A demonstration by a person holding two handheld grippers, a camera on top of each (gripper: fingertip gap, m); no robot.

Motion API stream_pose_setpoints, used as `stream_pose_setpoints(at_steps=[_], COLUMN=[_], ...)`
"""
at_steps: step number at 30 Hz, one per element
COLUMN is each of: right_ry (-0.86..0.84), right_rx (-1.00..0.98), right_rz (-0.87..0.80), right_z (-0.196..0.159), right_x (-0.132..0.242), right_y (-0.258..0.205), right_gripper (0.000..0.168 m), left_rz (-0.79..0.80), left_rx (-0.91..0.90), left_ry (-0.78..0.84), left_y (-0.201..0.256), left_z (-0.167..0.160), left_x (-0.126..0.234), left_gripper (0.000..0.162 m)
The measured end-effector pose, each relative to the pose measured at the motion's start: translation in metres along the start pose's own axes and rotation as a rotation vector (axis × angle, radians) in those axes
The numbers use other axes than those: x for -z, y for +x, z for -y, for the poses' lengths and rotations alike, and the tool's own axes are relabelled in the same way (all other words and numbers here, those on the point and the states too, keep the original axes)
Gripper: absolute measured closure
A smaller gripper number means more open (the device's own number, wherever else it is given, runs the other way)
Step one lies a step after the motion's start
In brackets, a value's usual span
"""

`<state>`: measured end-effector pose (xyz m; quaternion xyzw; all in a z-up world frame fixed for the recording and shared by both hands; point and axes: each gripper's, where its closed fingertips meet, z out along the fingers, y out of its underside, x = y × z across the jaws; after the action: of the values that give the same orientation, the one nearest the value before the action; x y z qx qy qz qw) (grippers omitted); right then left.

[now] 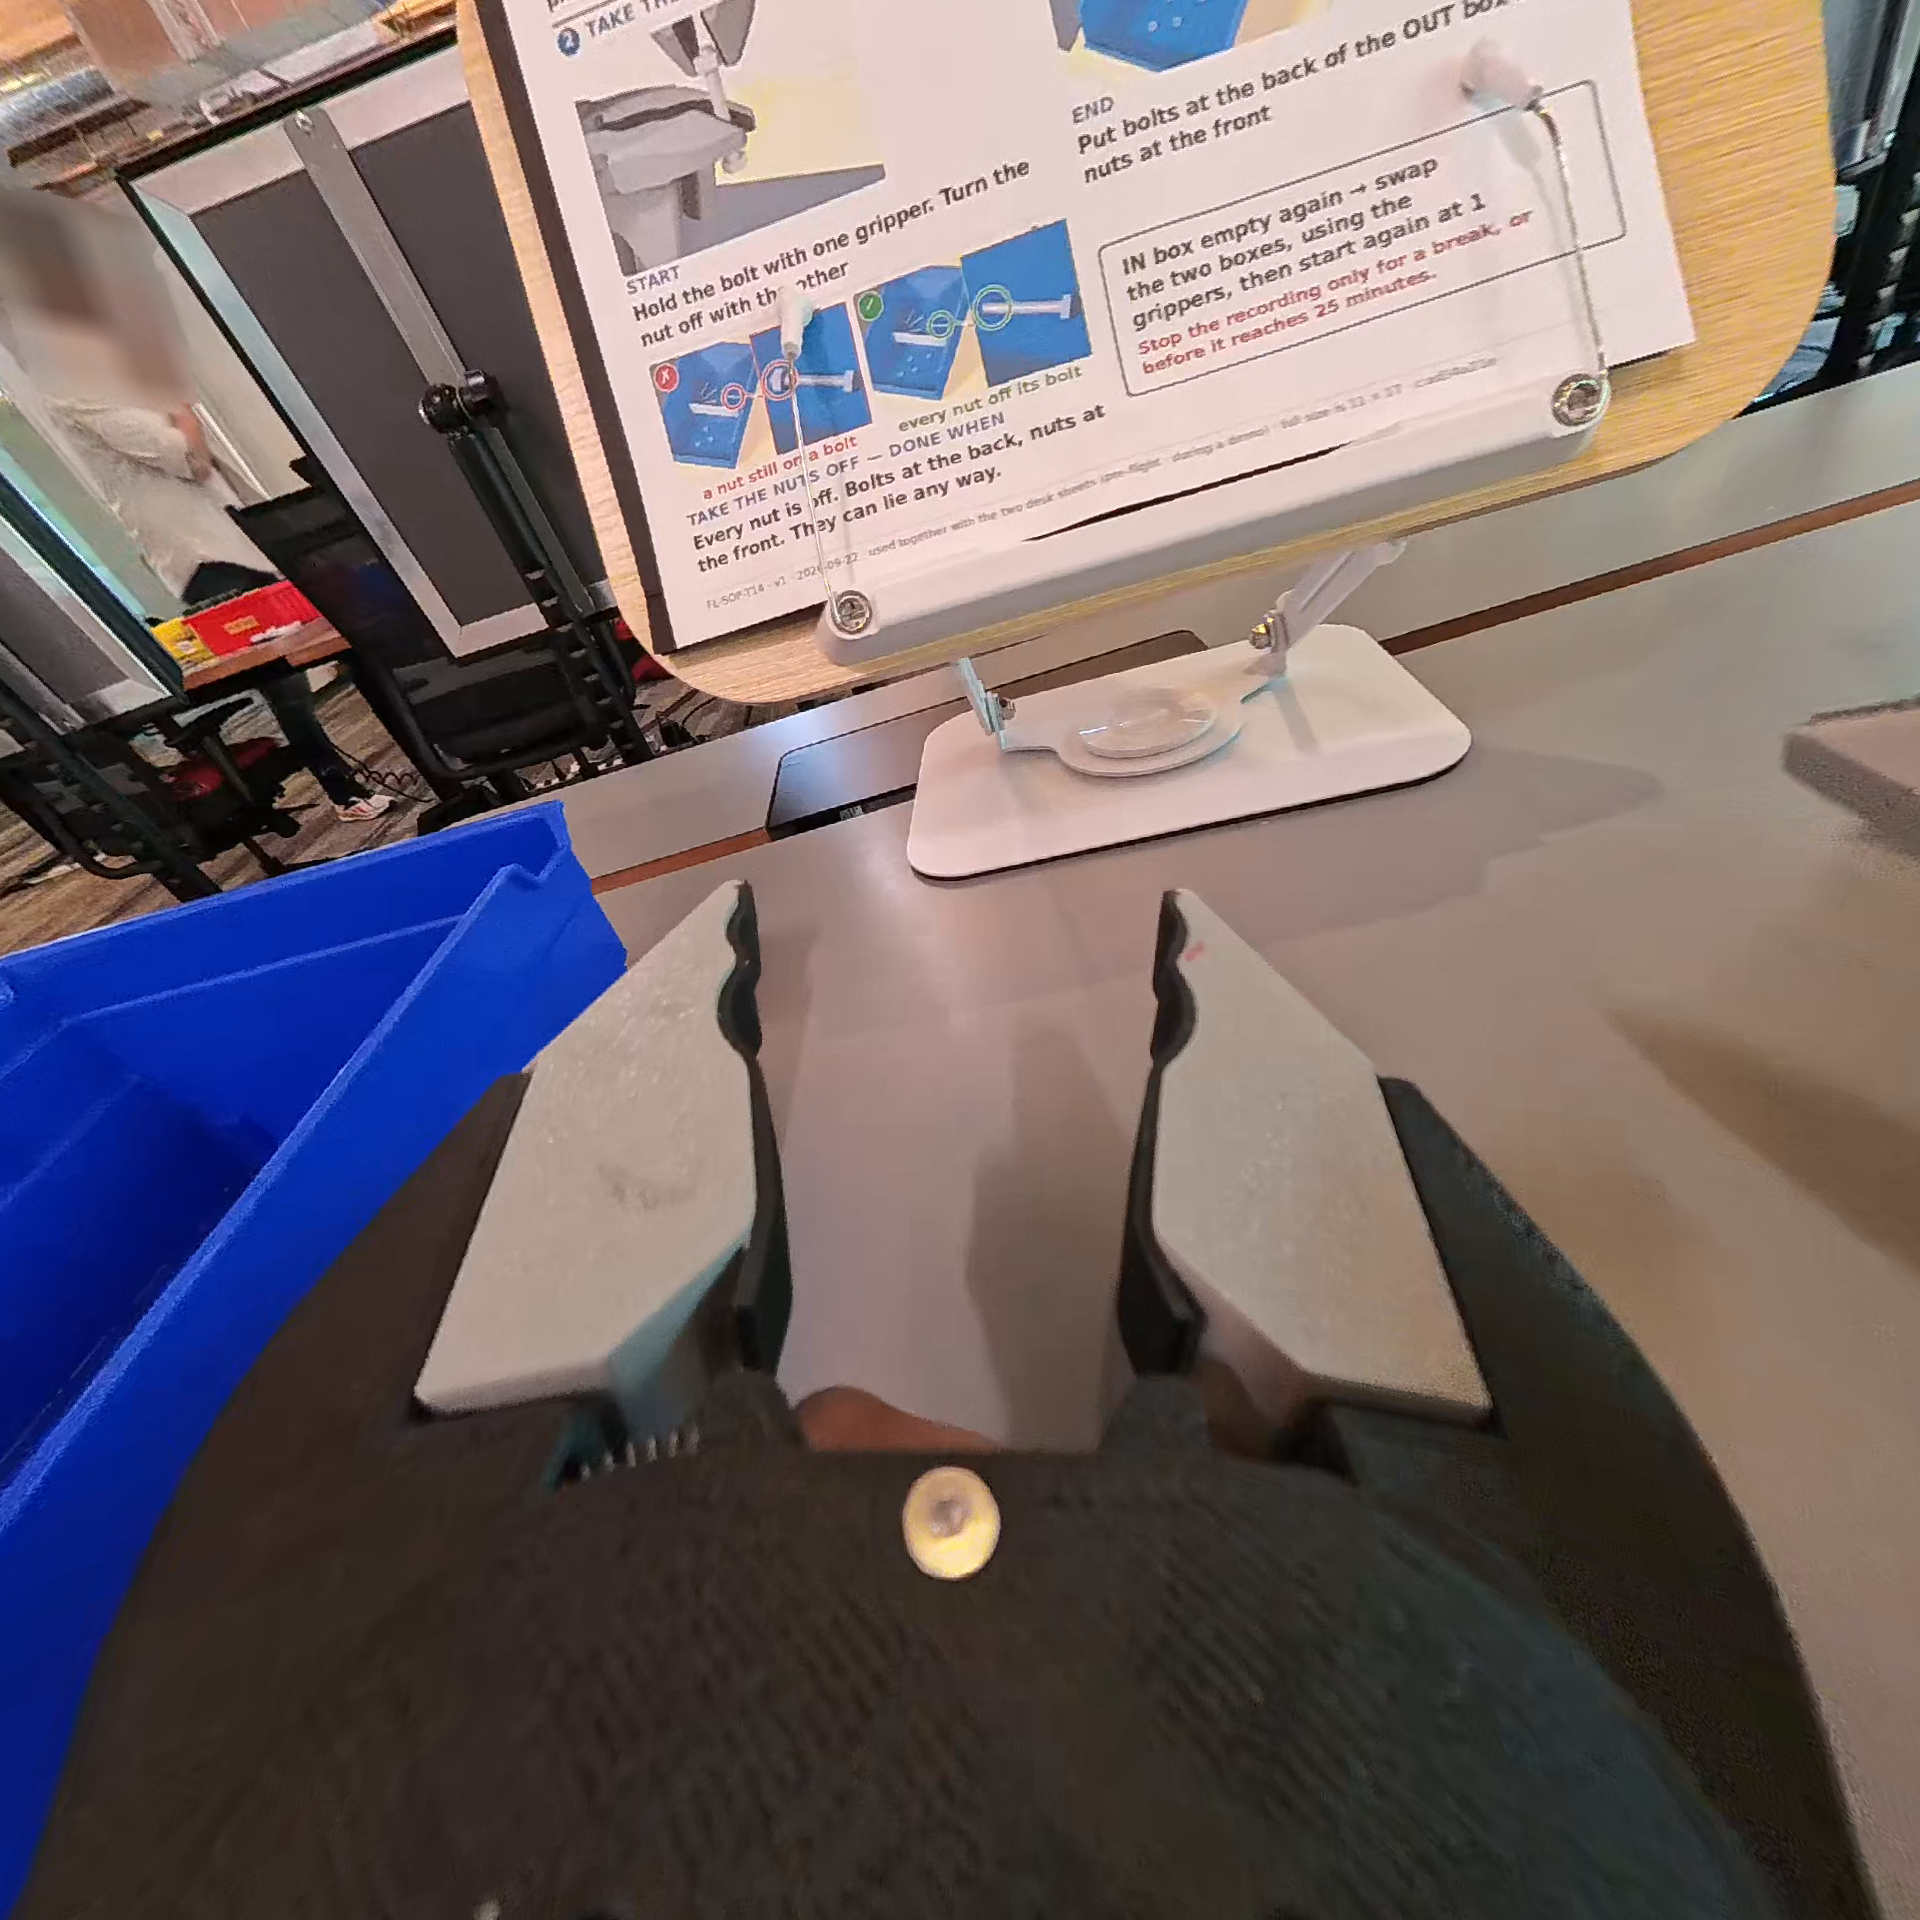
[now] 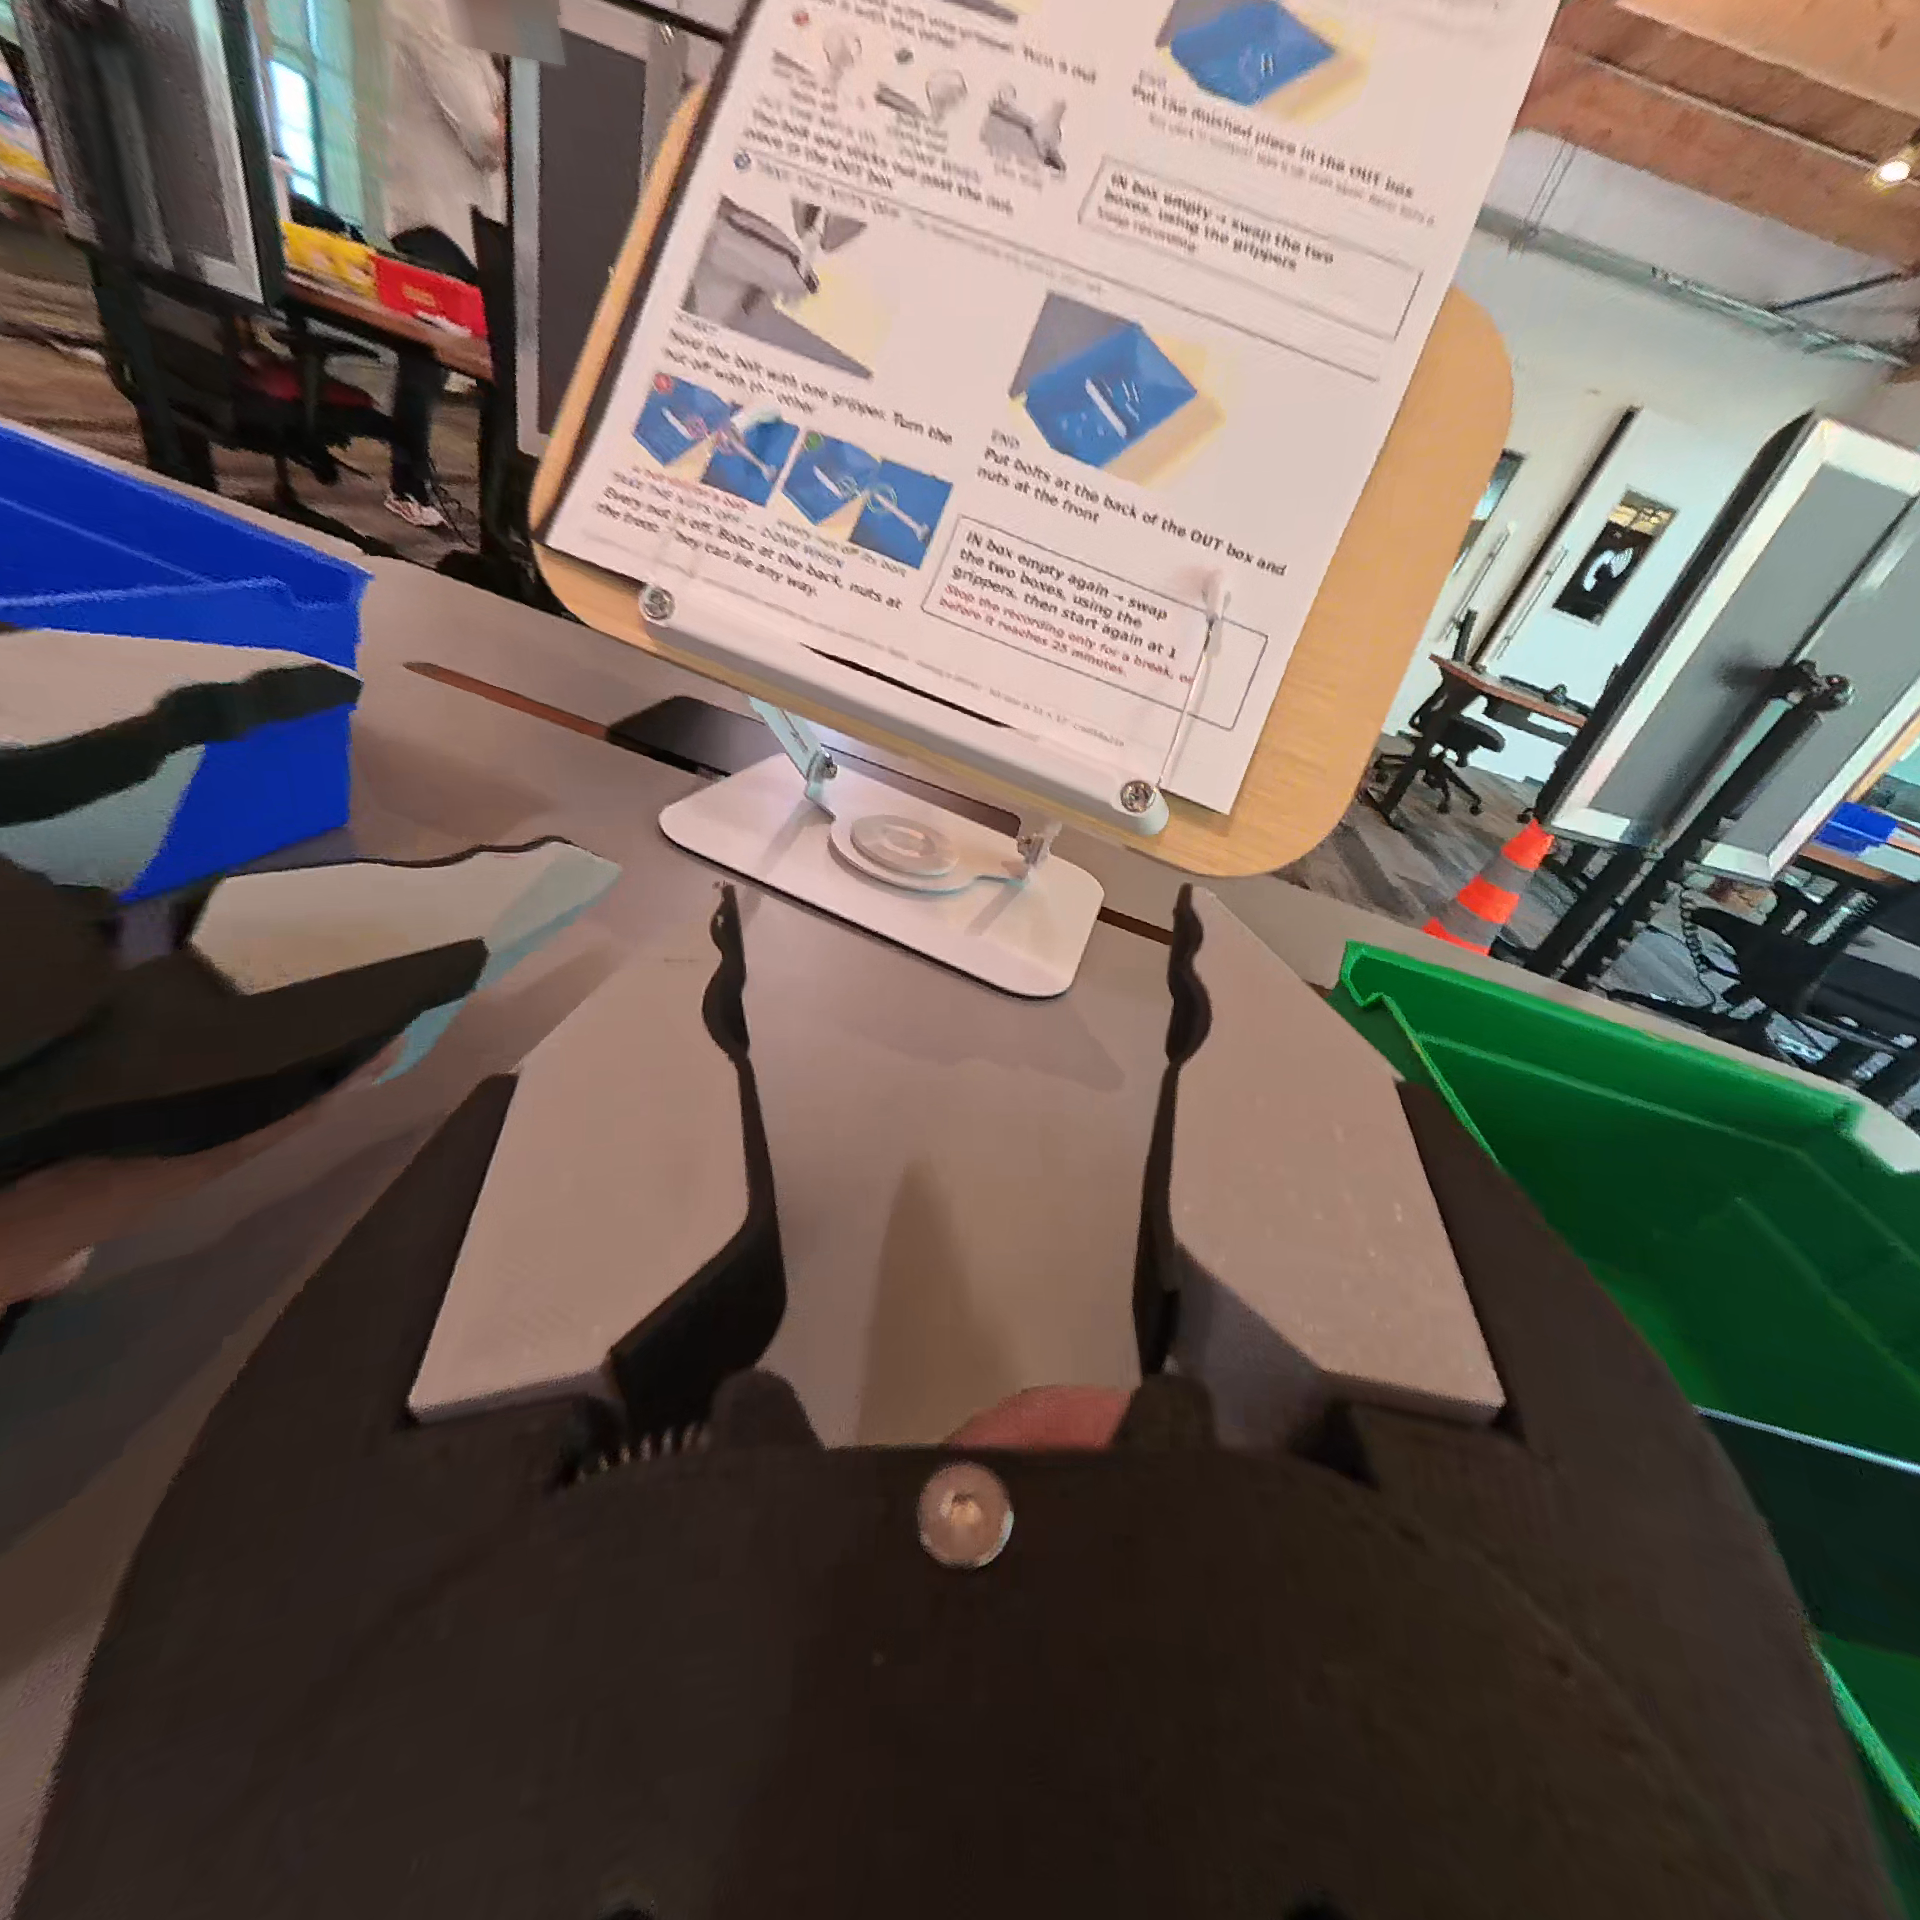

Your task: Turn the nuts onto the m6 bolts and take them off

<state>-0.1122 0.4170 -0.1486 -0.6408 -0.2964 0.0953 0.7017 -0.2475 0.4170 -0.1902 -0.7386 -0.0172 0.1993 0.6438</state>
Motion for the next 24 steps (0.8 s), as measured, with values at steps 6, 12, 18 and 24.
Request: stream_pose_setpoints(at_steps=[6, 12, 18, 24], right_ry=[-0.003, -0.049, -0.091, -0.116], right_rx=[0.026, 0.017, 0.024, 0.018], right_rz=[0.036, 0.084, 0.091, 0.116], right_z=[0.001, -0.007, -0.015, -0.02], right_x=[0.001, -0.001, -0.004, -0.005], right_y=[-0.013, -0.019, -0.021, -0.024], right_gripper=[0.088, 0.094, 0.094, 0.096], left_rz=[0.004, -0.01, -0.02, -0.024], left_rx=[-0.007, -0.018, -0.026, -0.028], left_ry=[-0.008, -0.028, -0.039, -0.05], left_y=[-0.001, 0.002, 0.005, 0.005], left_z=[-0.001, -0.004, -0.005, -0.007], left_x=[-0.001, 0.0, 0.0, -0.001], left_gripper=[0.087, 0.09, 0.091, 0.092])
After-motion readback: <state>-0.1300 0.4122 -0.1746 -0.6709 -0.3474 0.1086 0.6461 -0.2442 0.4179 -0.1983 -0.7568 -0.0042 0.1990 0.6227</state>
